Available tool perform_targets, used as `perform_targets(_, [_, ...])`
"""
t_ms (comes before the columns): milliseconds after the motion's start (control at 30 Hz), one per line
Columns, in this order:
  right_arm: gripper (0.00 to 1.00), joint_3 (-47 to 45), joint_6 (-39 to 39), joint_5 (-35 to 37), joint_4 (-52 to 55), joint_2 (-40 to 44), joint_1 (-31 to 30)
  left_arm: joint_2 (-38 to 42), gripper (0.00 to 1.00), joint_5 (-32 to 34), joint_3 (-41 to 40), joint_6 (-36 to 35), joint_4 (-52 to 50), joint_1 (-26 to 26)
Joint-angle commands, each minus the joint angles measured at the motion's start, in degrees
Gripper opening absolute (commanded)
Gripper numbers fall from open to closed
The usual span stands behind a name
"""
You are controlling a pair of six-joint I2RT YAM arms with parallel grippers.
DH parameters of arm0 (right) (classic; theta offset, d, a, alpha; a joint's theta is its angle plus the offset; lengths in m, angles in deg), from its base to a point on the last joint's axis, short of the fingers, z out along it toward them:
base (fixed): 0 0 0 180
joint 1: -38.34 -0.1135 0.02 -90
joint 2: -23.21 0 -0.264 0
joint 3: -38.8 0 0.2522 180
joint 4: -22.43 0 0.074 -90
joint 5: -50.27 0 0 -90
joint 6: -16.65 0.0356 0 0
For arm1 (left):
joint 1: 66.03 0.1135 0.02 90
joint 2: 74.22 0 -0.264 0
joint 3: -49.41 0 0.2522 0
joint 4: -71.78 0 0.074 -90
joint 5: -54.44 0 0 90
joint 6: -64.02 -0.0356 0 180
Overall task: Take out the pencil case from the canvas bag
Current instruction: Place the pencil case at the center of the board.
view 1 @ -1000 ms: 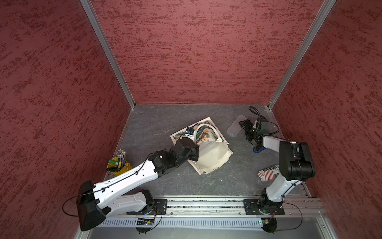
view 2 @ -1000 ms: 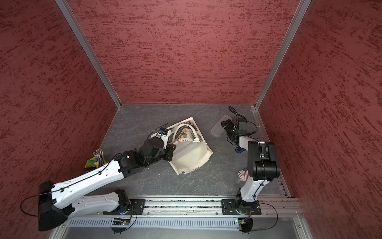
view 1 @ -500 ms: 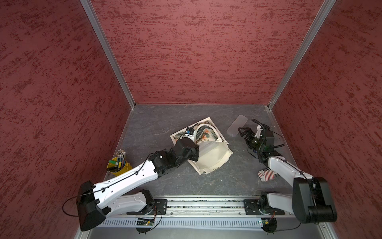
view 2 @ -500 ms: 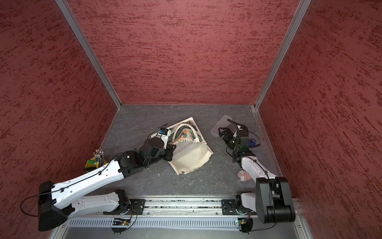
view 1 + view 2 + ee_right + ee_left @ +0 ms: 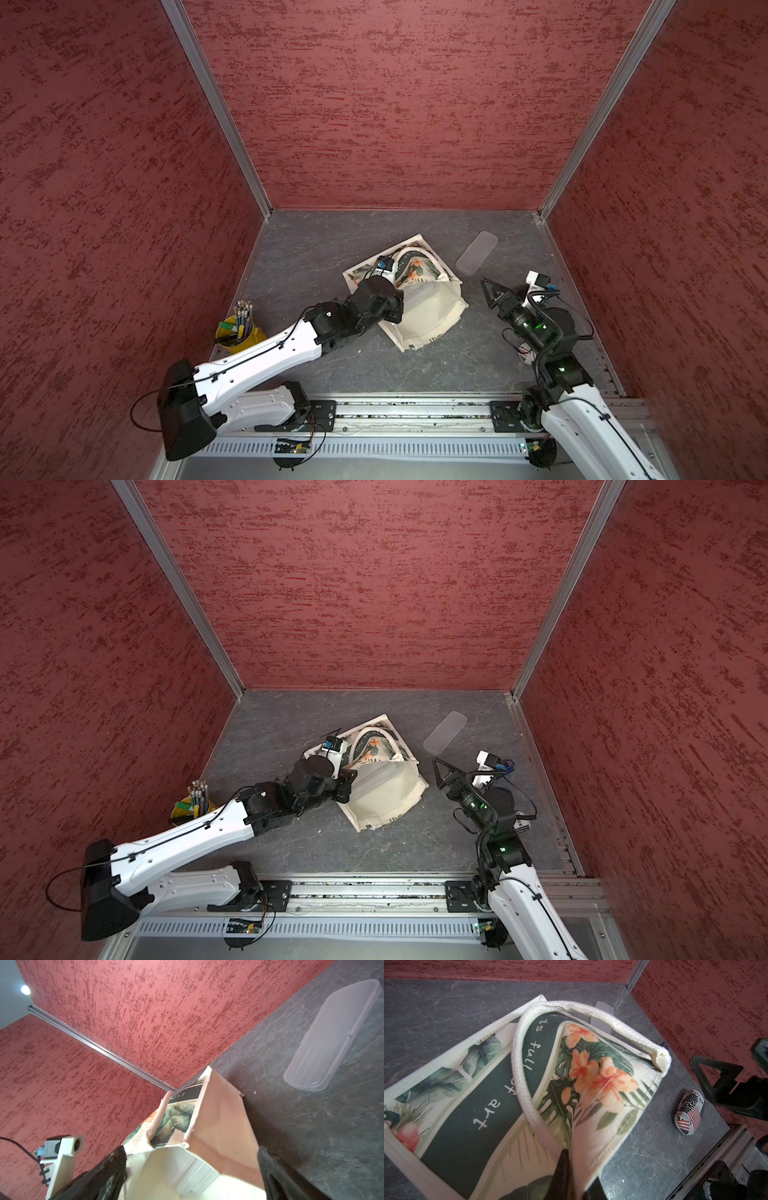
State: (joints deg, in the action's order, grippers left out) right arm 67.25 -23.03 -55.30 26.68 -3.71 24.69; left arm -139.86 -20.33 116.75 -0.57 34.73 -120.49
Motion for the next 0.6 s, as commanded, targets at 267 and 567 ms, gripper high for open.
perform_targets(267, [0.99,-2.68,-1.24,-1.52,9.31,11.34,-2.64,-2.68,0.00,0.76,2.58,-0.37,1.77,-0.01])
perform_targets(567, [0.99,-0.42,-3.48,-2.24,12.78,12.73,-3.88,-3.26,0.00,1.30,3.19,0.52,1.36,-0.21])
